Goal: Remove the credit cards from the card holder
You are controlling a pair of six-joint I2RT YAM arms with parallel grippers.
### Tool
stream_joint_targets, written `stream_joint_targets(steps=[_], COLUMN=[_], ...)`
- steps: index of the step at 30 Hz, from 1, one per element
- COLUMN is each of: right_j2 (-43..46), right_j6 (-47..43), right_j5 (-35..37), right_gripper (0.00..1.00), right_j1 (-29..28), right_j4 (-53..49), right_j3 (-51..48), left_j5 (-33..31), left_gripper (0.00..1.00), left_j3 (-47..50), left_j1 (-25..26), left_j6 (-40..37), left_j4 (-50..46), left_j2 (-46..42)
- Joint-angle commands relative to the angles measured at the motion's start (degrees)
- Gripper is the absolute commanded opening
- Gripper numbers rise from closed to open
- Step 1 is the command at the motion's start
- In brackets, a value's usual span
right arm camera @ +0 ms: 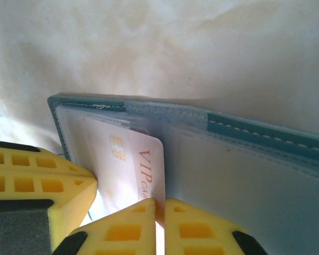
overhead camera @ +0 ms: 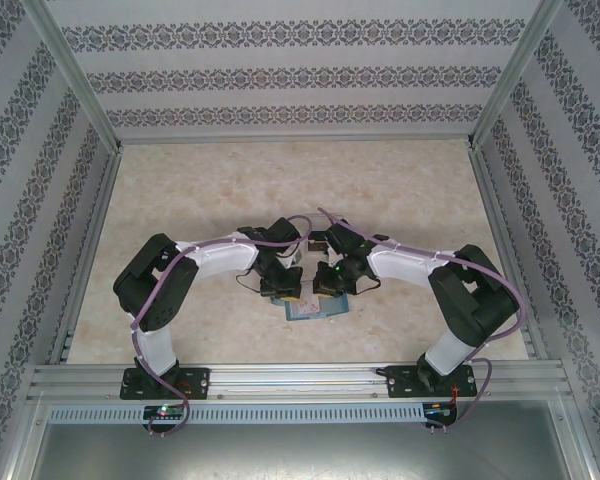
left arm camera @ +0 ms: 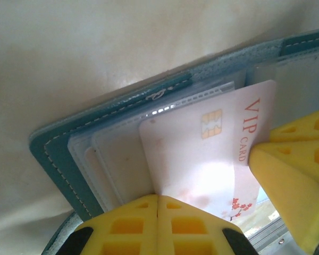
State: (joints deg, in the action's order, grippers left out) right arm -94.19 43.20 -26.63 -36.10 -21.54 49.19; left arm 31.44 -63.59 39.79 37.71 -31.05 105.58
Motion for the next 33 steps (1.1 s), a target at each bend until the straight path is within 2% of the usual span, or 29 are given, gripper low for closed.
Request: stream_joint_targets(steps=[1,6,13,23,33], right_j2=[0.3,-0.7,0.2,5.0,7.6], right_j6=[-0.1,0.9,0.6,-4.7,-9.3], right_j5=[-3.1,-5.3,-4.7,2.9,12.2], right_gripper=[0.16,0.17,0.09,0.02,0.0], right_j1=[0.1,0.2,0.5,3.0,3.3], right_j4=[4.4,8.2,8.2,-4.3,-16.2], right_j3=[-1.3,-2.5,-3.0,-1.7,2.4], left_j5=[-1.5,-1.5,-1.6,-1.7,-1.7], left_gripper=[0.0,0.0,0.0,0.0,0.0], left_j3=[-0.3,-0.4,-0.5,-0.7,-0.8], left_j1=[0.7,0.7,0.7,0.7,0.7], left_j6=[-0.8,-0.6,-0.6,-0.8,-0.9], left_j4=[-2.0,-2.0,-2.3,-2.6,-2.7], left_j2=[2.3,2.3,2.3,2.1,2.1])
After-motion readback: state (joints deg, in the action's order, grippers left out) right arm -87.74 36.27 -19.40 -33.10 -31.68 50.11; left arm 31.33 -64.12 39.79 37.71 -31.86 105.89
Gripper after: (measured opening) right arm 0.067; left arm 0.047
